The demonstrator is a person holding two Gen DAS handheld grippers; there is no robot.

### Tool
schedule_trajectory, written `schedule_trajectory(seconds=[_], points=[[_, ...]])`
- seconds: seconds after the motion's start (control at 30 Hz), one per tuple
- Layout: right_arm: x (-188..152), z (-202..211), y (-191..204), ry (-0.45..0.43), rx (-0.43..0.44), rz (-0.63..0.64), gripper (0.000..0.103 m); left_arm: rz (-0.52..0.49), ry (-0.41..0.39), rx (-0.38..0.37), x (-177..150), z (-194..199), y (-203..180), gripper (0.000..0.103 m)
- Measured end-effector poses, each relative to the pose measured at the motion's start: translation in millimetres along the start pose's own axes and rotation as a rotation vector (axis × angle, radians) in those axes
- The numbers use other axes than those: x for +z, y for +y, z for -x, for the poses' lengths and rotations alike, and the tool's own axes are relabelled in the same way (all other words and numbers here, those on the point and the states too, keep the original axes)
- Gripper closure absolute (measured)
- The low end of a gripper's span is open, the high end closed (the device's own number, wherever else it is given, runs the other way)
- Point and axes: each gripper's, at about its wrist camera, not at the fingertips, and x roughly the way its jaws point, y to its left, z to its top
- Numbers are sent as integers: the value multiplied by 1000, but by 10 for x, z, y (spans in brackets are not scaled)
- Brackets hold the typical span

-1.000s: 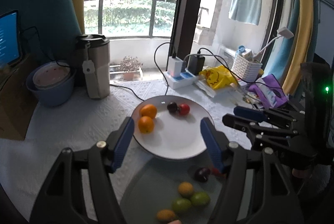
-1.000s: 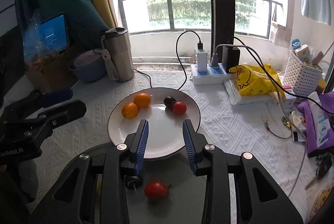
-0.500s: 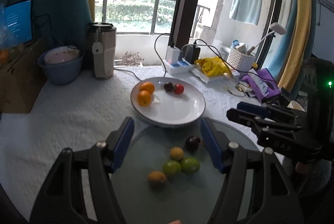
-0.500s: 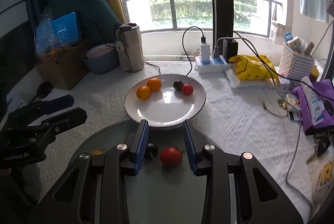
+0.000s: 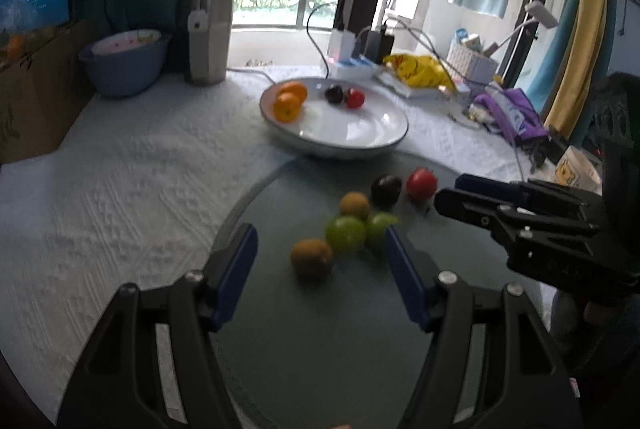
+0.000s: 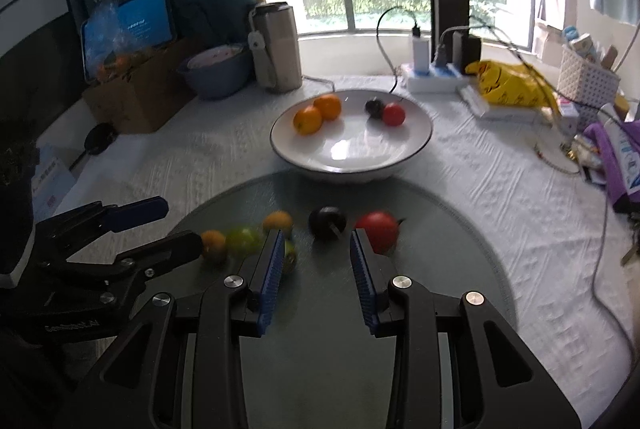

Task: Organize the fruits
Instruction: 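Move both open grippers back to the fruit tray, then grasp the brown kiwi with the left gripper while the right gripper grasps a green fruit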

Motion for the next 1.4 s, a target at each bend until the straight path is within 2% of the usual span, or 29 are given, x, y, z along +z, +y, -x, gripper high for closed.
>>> schedule_trajectory(seconds=[0.43,0.6,0.7,0.97,1.4], points=[[-69,-342,137,80,54,8,67,-43,87,31,-52,-247,68,36],[-40,-391,135,82,74,10,67,-51,99,27,-36,-311,119,37],[-24,-452,136,97,101,5,67,-54,115,11,-33,-351,135,47],[-43,-498,175,111,108,28,68,-59,123,-26,-13,-392,130,73],[-23,-309,136,71,87,43,69,-62,95,-55,9,-259,3,73]])
